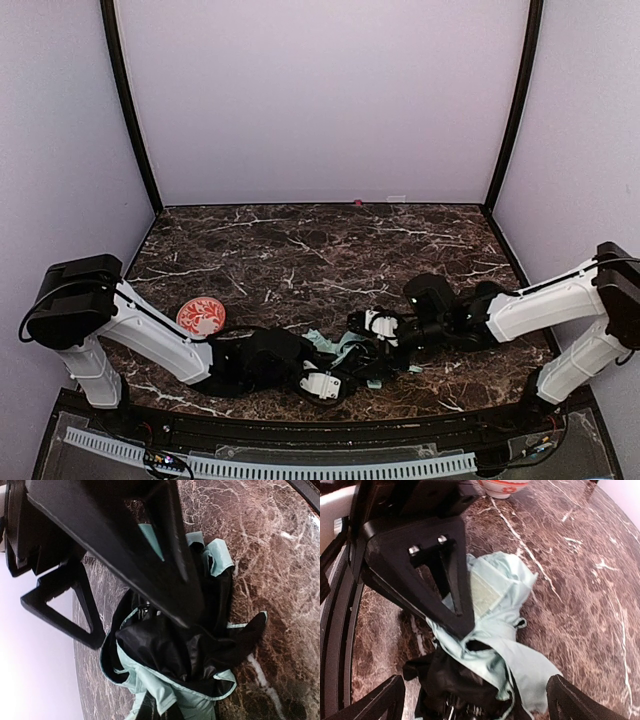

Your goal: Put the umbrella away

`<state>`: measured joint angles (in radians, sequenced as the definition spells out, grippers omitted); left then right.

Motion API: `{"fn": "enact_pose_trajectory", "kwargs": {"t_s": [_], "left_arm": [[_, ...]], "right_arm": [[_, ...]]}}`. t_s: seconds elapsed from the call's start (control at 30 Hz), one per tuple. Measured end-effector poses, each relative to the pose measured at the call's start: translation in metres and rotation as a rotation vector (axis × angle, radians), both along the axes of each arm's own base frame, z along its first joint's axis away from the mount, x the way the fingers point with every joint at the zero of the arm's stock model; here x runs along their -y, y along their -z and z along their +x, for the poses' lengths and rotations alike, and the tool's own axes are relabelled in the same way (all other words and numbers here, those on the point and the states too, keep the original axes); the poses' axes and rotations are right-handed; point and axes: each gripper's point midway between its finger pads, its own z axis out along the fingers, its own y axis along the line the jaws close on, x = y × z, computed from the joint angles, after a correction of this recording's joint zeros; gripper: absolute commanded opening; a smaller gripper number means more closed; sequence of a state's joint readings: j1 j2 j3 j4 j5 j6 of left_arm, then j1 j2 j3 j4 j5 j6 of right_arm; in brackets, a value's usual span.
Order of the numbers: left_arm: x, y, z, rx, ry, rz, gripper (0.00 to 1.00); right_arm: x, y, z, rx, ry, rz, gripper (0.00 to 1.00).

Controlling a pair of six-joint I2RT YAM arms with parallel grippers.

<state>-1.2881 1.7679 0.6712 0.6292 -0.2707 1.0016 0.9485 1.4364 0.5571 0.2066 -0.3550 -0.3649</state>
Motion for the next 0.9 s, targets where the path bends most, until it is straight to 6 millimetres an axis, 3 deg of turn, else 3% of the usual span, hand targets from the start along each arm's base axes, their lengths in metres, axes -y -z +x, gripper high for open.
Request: {"fn": "enact_pose_trajectory", "kwargs": {"t_s": [0.13, 0.3, 0.37, 0.43, 0.47, 0.53, 0.57, 0.77, 0.9], "left_arm": [[0.000, 0.000, 0.000, 0.000, 0.000, 0.000, 0.00], [0.000, 0.001, 0.000, -0.001, 0.001, 0.002, 0.00], [-0.002, 0.003, -0.001, -0.004, 0.001, 0.010, 0.00], [-0.004, 0.005, -0.001, -0.006, 0.001, 0.019, 0.00], [-0.005, 0.007, -0.001, -0.008, 0.000, 0.026, 0.00], [-0.007, 0.010, -0.002, -0.011, 0.000, 0.037, 0.00], [-0.007, 0.011, -0.002, -0.013, 0.000, 0.039, 0.00], [-0.011, 0.010, -0.001, -0.017, -0.021, 0.030, 0.00], [-0.018, 0.005, 0.003, 0.001, -0.057, 0.013, 0.00]], "right_arm": [[-0.020, 0.012, -0.006, 0.050, -0.076, -0.008, 0.99], [-0.026, 0.036, 0.000, 0.092, -0.078, -0.046, 0.99], [-0.029, 0.040, 0.005, 0.107, -0.073, -0.049, 0.94], [-0.035, 0.040, 0.009, 0.126, -0.075, -0.039, 0.82], [-0.039, 0.040, 0.012, 0.131, -0.074, -0.033, 0.72], [-0.044, 0.040, 0.014, 0.138, -0.079, -0.025, 0.42], [-0.045, 0.039, 0.015, 0.147, -0.082, -0.021, 0.34], [-0.048, 0.034, 0.020, 0.165, -0.062, -0.008, 0.18], [-0.045, 0.031, 0.024, 0.182, -0.036, -0.018, 0.03]]}}
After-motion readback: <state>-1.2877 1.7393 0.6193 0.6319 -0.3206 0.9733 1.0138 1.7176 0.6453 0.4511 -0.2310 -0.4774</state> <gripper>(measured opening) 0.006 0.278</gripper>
